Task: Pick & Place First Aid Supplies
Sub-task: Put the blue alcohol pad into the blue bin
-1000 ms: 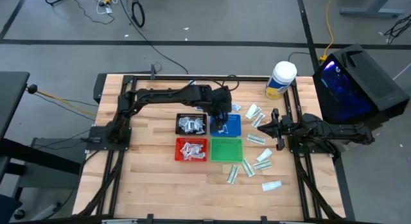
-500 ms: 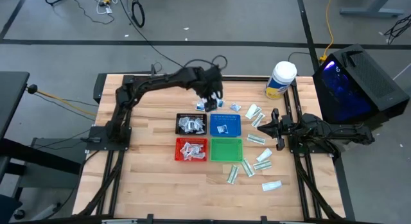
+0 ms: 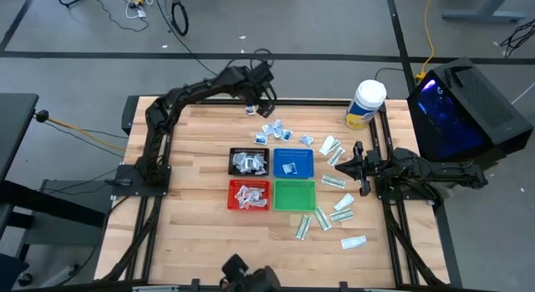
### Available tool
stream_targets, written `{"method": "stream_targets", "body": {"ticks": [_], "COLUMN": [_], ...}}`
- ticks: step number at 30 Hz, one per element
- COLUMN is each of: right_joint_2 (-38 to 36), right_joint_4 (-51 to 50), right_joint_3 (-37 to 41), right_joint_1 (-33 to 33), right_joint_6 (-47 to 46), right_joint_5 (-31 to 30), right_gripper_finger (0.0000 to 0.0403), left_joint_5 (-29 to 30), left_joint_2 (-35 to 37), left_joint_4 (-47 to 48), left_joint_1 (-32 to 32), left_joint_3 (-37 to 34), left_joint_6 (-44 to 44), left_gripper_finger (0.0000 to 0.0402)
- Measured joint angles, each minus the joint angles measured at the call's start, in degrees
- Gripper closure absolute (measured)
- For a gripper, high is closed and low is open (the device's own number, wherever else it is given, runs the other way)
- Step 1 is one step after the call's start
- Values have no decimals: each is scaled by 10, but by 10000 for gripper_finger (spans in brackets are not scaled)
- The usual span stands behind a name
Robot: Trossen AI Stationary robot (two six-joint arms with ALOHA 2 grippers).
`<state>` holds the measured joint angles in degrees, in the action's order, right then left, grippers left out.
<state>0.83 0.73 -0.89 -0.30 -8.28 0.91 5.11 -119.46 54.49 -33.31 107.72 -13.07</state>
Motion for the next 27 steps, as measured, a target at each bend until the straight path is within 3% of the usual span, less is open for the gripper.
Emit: {"method": "stream_targets", "body": {"ticks": [13, 27], "right_joint_2": [0, 0], "right_joint_4": [0, 0], "right_joint_3": [0, 0], "right_joint_1": [0, 0], "right_joint_6": [0, 0], "right_joint_5": [0, 0], "right_gripper_finger": [385, 385], "left_joint_5": [1, 3], "left_joint_2": [-6, -6], "left_joint_4": [-59, -155], "left_joint_1": [-68, -76], "left_joint_3": [-36, -128], "left_joint_6": [-125, -209], "left_gripper_finger": [108, 108]}}
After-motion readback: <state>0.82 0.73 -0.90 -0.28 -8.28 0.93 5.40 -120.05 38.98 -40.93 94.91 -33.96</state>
